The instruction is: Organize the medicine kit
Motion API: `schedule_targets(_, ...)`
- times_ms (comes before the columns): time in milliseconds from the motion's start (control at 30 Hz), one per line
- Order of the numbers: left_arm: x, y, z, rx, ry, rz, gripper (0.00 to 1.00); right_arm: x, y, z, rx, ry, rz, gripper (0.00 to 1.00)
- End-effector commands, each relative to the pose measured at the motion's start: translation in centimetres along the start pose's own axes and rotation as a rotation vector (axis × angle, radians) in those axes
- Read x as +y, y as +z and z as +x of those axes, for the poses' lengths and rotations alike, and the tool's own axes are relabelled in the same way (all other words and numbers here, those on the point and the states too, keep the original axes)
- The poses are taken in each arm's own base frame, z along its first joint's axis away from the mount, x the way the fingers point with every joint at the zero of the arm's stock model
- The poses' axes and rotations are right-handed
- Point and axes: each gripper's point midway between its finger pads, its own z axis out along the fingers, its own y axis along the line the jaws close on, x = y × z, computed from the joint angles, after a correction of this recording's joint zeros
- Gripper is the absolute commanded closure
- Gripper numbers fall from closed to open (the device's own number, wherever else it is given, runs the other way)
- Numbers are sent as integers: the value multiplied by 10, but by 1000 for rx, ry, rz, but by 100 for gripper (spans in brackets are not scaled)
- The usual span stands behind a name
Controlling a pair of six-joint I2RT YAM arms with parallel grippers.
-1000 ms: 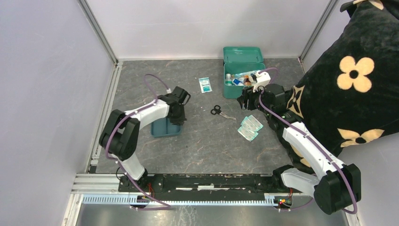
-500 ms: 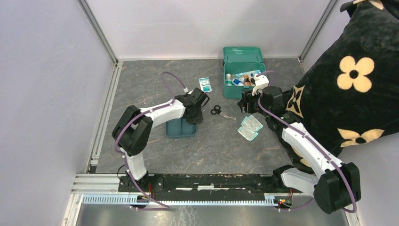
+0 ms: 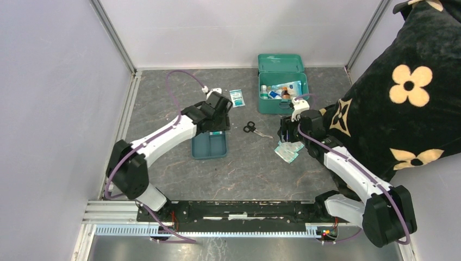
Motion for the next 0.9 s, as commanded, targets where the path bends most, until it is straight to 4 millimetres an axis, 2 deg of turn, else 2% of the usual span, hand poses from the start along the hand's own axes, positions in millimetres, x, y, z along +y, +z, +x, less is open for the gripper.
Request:
schedule_targets(0,28,-37,-46,-126,33,-11,46,24,9,-22,-36,25,-84,36)
schedule_targets(100,61,-54,-66,-168,-5,-20,46,41,17,-35,-34,-13,-86,36)
schedule_targets(167,90,-65,-79,-209,-27,-59,46,59,26,-45,-37,-34,-106,36)
schedule_targets(233,112,-70,-83,-225,-29,-104,45,74,39,-54,-32,-51,-116,36)
schedule_targets(367,137,-75,-82,-255,-9,-179,46,97,75,-78,-18,-85,-125,36)
schedule_targets(567,158,-71,-61,-275,-8,-242,46,105,135,-123,-36,-132,-65,36)
schedule_targets(700,158,-75,-55,-288,-18,-227,47,112,175,-145,-39,-163,-38,37)
schedule_targets(867,157,-82,-60,-323,-14,-217,47,103,217,-153,-29,-156,13,40)
